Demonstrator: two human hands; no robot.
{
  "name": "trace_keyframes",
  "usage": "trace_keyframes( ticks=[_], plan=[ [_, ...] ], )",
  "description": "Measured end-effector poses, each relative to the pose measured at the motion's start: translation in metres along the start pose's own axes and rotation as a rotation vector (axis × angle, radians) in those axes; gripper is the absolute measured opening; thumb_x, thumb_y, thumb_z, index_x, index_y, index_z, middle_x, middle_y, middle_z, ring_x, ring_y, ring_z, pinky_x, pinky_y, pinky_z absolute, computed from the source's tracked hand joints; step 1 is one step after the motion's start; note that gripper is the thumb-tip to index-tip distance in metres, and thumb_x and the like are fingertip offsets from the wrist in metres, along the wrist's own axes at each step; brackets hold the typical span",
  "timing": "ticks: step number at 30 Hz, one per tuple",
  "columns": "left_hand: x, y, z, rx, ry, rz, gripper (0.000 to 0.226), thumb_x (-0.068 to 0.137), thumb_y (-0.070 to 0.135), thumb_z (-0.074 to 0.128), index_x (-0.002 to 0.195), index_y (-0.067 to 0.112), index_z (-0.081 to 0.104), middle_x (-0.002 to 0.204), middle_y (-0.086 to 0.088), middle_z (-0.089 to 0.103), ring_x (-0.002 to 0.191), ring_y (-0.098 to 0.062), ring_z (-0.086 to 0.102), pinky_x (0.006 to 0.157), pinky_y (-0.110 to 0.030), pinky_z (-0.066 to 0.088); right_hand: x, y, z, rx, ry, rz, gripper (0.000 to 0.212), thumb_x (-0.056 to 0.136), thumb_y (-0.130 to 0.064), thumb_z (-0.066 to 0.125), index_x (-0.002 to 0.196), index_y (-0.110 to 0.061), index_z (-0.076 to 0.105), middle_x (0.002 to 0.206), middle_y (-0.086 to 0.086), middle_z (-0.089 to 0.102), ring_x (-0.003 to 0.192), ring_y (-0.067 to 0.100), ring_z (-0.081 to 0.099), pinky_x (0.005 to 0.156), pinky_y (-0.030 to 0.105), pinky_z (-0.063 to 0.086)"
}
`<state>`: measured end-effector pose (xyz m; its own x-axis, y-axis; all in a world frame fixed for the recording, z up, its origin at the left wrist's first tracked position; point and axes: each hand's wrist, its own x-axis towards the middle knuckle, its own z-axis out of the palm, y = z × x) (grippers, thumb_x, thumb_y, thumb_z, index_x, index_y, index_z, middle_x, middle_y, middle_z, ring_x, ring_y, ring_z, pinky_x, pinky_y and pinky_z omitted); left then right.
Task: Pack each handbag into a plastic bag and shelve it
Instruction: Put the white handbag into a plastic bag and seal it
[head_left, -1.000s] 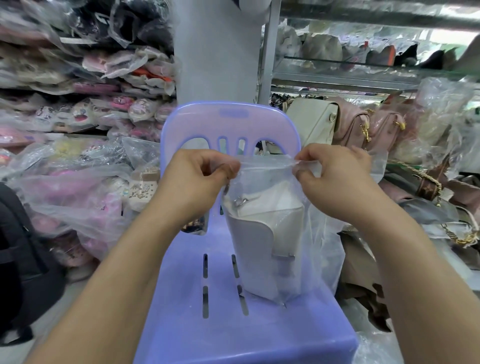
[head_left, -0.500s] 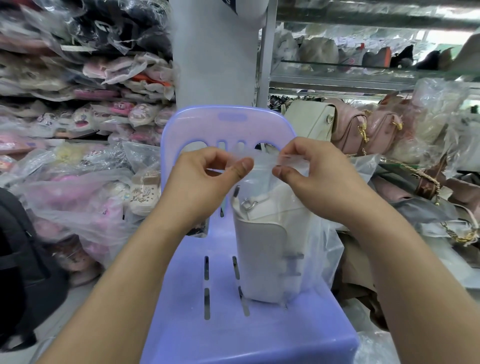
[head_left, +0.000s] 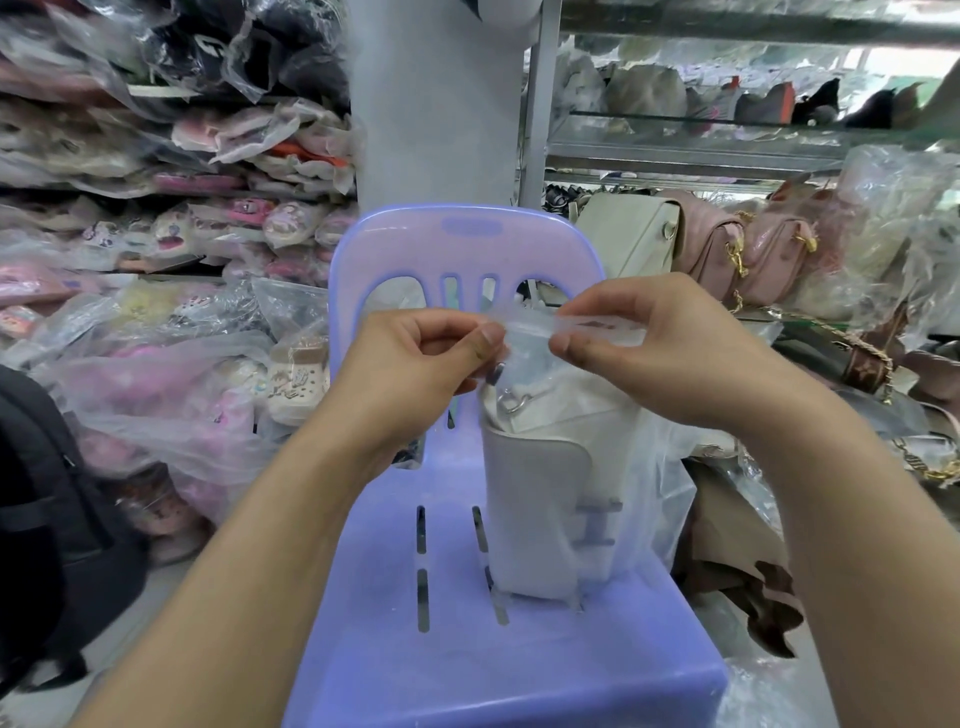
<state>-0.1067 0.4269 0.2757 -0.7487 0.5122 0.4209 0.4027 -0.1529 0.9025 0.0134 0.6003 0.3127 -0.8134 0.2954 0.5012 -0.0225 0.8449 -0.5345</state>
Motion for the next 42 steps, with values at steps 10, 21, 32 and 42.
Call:
trace_keyframes(
  ticks=[10, 21, 32, 42],
  plan=[
    [-0.002, 0.006, 0.013, -0.06, 0.046, -0.016, 0.01, 0.093, 0.023, 0.071, 0.094, 0.015, 0.075, 0.084, 0.002, 0.078, 0.075, -0.011, 0.071, 0.083, -0.032, 0.059, 0.004, -0.004, 0.009, -0.088, 0.062, -0.041, 0.017, 0.098, -0.037, 0.066, 0.081, -0.037, 0.065, 0.078, -0.025, 0.065, 0.085, 0.009, 0.06, 0.104, 0.049, 0.044],
    [-0.005, 0.009, 0.017, 0.044, 0.066, 0.038, 0.008, 0.096, 0.012, 0.067, 0.092, 0.012, 0.074, 0.085, -0.006, 0.078, 0.081, -0.015, 0.075, 0.072, -0.014, 0.056, 0.004, -0.009, 0.014, 0.005, 0.028, -0.103, 0.005, 0.095, -0.031, 0.071, 0.09, -0.033, 0.07, 0.092, -0.024, 0.07, 0.092, -0.004, 0.063, 0.088, 0.023, 0.049],
    [-0.008, 0.016, 0.013, 0.183, 0.043, 0.081, 0.012, 0.097, 0.015, 0.066, 0.094, 0.01, 0.076, 0.077, -0.008, 0.075, 0.046, -0.001, 0.054, 0.05, -0.008, 0.04, 0.006, -0.011, 0.021, -0.061, -0.002, -0.097, 0.004, 0.098, -0.028, 0.065, 0.095, -0.027, 0.067, 0.093, -0.012, 0.07, 0.092, 0.016, 0.065, 0.086, 0.039, 0.054],
    [-0.008, 0.018, 0.014, 0.178, 0.002, 0.071, 0.008, 0.093, 0.026, 0.069, 0.094, 0.018, 0.071, 0.089, 0.001, 0.076, 0.08, -0.02, 0.074, 0.081, -0.037, 0.059, 0.009, -0.005, 0.023, -0.124, 0.039, -0.169, 0.01, 0.099, -0.026, 0.061, 0.092, -0.02, 0.067, 0.089, -0.003, 0.072, 0.086, 0.024, 0.064, 0.08, 0.042, 0.052]
  ],
)
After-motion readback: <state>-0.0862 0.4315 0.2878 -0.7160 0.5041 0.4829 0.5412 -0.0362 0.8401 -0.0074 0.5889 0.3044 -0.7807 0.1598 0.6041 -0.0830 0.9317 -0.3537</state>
